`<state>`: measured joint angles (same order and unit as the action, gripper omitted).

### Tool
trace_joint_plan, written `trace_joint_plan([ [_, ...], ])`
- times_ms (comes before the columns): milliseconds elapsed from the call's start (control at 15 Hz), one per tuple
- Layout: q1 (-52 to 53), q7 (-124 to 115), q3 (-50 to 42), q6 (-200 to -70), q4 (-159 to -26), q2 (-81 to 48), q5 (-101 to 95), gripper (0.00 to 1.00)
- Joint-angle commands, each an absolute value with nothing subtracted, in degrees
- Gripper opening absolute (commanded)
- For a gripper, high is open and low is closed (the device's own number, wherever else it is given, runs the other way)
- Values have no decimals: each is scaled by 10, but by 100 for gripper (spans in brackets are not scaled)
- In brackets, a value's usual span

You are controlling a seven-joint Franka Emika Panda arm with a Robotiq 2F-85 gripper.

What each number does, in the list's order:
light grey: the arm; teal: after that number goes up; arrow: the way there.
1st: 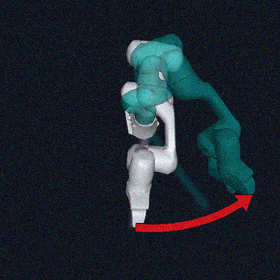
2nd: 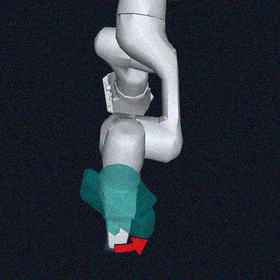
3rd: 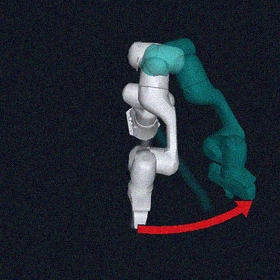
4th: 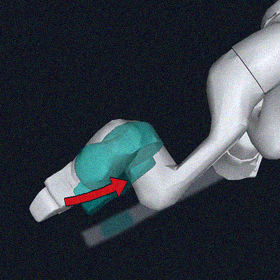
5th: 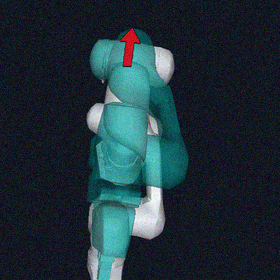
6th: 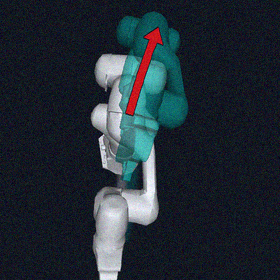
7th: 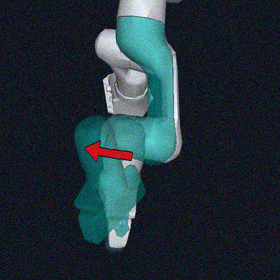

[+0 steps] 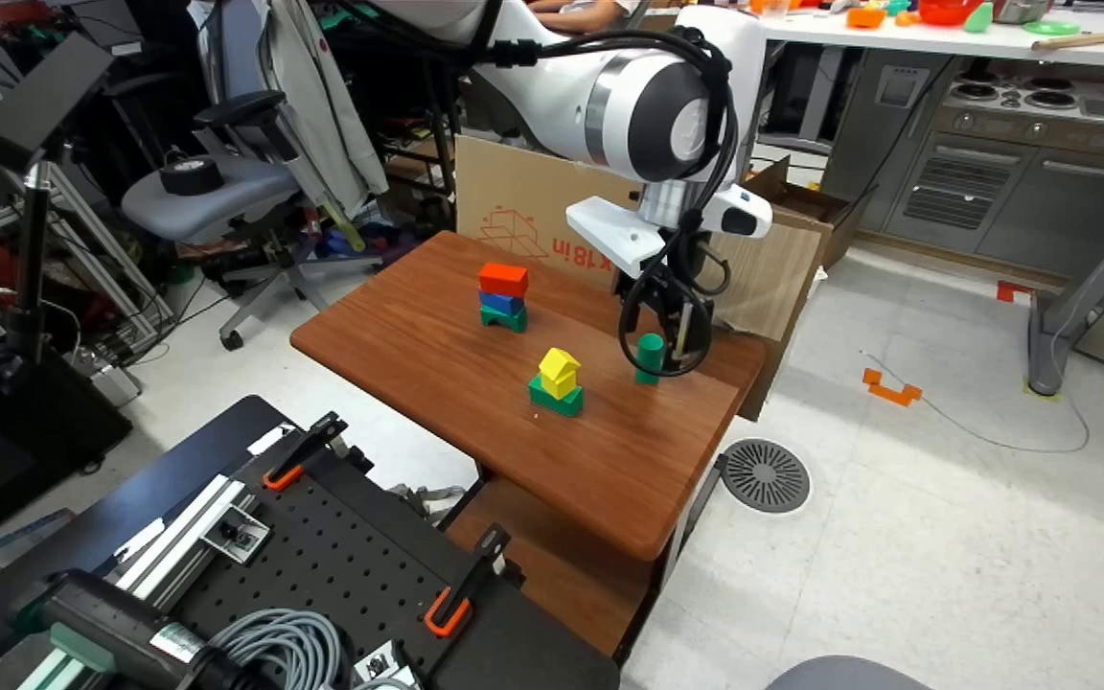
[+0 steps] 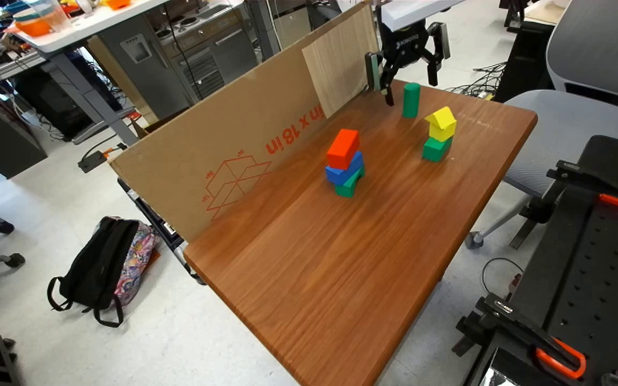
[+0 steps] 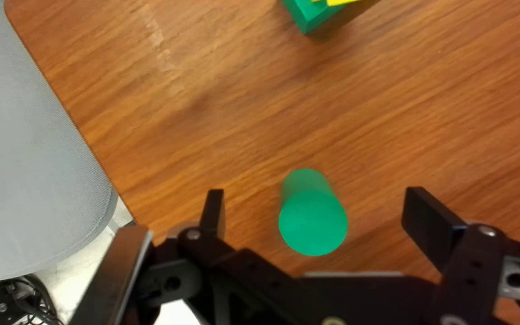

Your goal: Pick up the green object on the far right side of the table and put it on the middle of the table

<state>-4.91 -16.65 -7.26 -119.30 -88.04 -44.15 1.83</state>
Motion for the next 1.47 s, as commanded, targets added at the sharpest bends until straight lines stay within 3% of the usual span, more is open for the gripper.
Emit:
trace_joint_plan([
  [0,-45,-171,-70,-1222,-872,-454,26,97],
  [67,-45,-170,-69,-1229,-873,-454,26,74],
  [200,-44,-169,-69,-1239,-876,-452,26,71],
  [733,-44,-162,-66,-1238,-905,-415,29,10],
  [1400,-12,-103,-20,-1253,-1033,-260,22,9],
])
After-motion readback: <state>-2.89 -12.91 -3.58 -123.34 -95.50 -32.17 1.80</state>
